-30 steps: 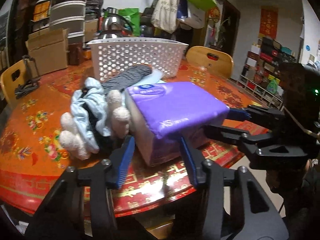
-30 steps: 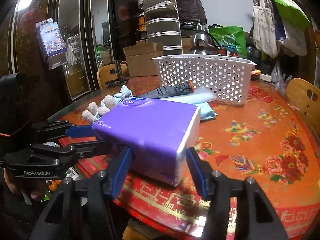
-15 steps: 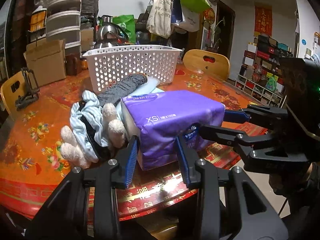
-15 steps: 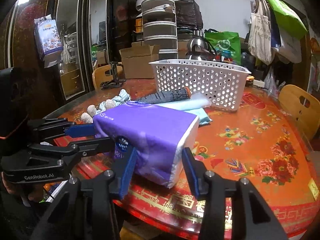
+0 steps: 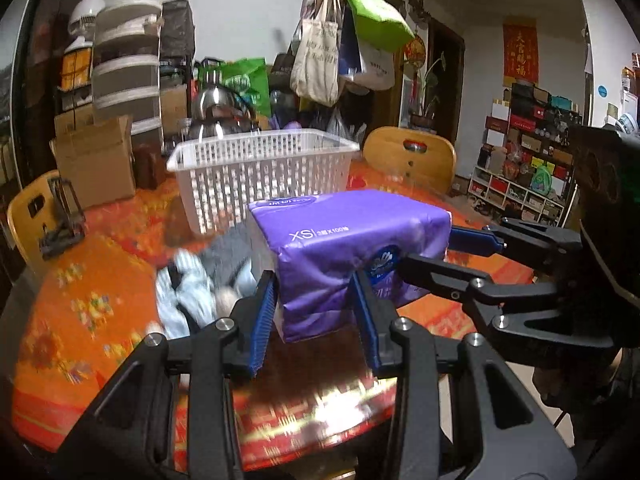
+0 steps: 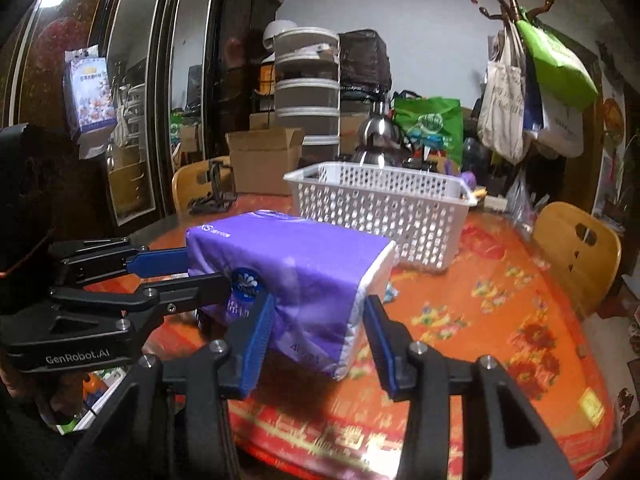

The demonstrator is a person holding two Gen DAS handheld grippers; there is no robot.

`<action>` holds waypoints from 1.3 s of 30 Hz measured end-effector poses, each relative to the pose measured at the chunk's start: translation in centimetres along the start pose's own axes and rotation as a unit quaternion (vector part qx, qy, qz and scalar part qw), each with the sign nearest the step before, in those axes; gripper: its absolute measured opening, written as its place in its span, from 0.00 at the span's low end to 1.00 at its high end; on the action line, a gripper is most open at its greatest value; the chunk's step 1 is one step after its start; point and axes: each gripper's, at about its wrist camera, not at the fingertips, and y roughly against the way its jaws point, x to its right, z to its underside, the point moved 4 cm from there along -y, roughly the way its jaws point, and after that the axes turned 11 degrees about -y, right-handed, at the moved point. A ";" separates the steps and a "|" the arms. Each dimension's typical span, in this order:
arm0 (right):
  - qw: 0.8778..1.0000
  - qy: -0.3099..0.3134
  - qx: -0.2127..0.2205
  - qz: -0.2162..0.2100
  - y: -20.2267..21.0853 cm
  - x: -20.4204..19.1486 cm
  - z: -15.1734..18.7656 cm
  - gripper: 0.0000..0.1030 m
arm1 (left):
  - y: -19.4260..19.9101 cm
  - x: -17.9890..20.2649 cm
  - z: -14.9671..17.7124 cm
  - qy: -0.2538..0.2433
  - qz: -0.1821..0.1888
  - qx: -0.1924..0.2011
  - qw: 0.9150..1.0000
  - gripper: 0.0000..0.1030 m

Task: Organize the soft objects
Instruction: 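Lift the purple tissue pack with both tools and lower it into the basket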

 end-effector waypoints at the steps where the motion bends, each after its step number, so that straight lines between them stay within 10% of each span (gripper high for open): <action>1: 1.000 0.000 0.001 0.002 -0.1 0.1 -0.6 0.44 | 0.0 -0.2 -0.6 -0.002 -0.001 0.004 1.000 0.34; 22: 1.000 -0.021 -0.005 -0.004 -11.1 4.3 -19.3 0.44 | -11.0 -13.4 -20.0 0.033 0.002 -0.002 0.999 0.35; 39: 0.996 -0.038 -0.075 0.015 -25.1 9.5 -21.9 0.44 | -28.1 -20.0 -21.1 0.083 0.015 -0.112 0.990 0.35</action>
